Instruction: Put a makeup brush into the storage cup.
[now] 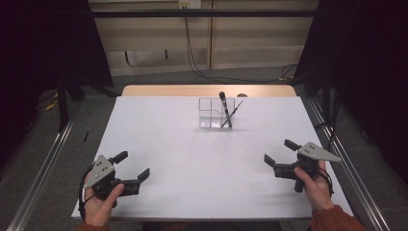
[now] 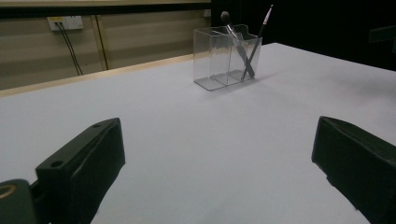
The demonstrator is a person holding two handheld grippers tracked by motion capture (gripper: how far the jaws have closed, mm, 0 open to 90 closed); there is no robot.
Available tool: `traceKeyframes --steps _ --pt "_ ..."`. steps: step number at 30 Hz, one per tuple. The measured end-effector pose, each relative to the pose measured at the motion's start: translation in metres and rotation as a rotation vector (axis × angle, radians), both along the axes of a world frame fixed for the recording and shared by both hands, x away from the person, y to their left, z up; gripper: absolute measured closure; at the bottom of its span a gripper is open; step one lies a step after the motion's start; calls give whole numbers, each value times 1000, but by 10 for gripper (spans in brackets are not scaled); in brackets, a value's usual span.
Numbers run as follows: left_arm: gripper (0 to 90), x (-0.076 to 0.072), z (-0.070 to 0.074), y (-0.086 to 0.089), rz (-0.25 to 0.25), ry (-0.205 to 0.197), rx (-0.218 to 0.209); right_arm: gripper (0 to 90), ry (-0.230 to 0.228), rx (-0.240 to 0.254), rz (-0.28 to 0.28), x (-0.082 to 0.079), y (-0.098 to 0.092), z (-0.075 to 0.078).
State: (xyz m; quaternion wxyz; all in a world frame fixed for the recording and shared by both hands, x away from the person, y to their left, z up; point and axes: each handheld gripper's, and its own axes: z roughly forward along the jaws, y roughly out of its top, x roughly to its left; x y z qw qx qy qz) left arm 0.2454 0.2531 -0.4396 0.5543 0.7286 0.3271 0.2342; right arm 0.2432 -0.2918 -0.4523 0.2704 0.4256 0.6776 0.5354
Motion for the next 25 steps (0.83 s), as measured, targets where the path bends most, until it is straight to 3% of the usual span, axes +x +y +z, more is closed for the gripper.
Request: traceKeyframes --steps 15,21,25 --pt "26 -3 0 1 0 2 -3 14 0 -12 -11 -31 -15 -1" --pt "26 -1 0 -3 -12 -2 10 14 -1 -33 -17 -32 -18 -2" --pt "25 0 1 0 2 2 -5 14 7 -34 -5 -31 -16 -3"
